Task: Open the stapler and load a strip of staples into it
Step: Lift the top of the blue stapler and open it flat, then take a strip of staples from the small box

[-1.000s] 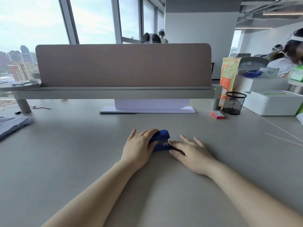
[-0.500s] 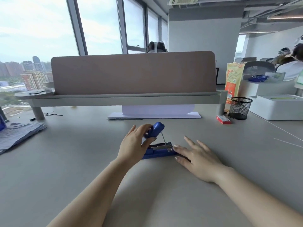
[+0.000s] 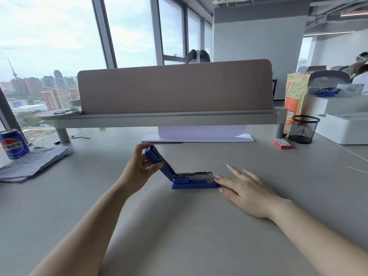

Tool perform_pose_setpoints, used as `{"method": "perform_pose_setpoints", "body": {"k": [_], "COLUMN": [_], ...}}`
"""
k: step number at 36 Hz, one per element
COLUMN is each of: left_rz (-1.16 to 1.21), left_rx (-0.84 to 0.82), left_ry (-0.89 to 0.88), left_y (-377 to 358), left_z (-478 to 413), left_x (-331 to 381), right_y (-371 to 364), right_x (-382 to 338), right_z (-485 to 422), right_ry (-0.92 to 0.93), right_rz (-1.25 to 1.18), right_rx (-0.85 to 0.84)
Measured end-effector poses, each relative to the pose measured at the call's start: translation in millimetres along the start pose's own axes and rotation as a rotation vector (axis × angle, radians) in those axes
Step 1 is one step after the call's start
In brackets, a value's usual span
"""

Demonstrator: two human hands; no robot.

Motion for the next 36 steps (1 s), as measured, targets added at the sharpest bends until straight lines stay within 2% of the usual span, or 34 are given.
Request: {"method": "perform_pose_setpoints", "body": {"k": [7,13,16,24,29,33,36], "left_rz": [-0.237,-0.433,-0.510,-0.559,-0.511,-0.560,-0.643], "left_rx": [0.117,0.039,-0.030,-0.089,-0.047,0.040,0.014], "left_ry": [0.260,0.371,0.368,0.381,0.374,0.267,0.074], "left_y": [24.2,16.4,9.8,7.7,10.9,8.1,-23.0], "left_z": [20.0,14.5,12.5,12.3,20.0,17.3,8.6], "left_x": [-52.8,-70.8,-71.0,-68.4,-53.9,-20.8,16.2], "right_y": [0.0,-3.0,-9.4,-5.8,-0.5,7.2,13.1], "right_x": [1.2,11.5,24.3,32.5,44.2,66.4,88.1], "right_z": [1.0,-0.7,-5.2,-3.4,5.9,19.3,33.5], "right_ry": [-0.011,-0.059,-0.117,-0.157,-0.189,-0.229,-0.309], "right_rz": [-0.015,-0.057,-0.084,-0.151,-0.204,-0.370,-0.377], "right_rx": [-0.008,-0.003,-0.007,0.043,0.084,0.142,0.167]}}
Point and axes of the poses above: each hand's wrist, its own z-axis away from the middle knuckle, its own y-axis out of the back of the hand, x = y × z, the point moved 9 cm from there along -z, towards the middle knuckle, and after that the axes turned 12 degrees about -x, right-handed, at the moved point
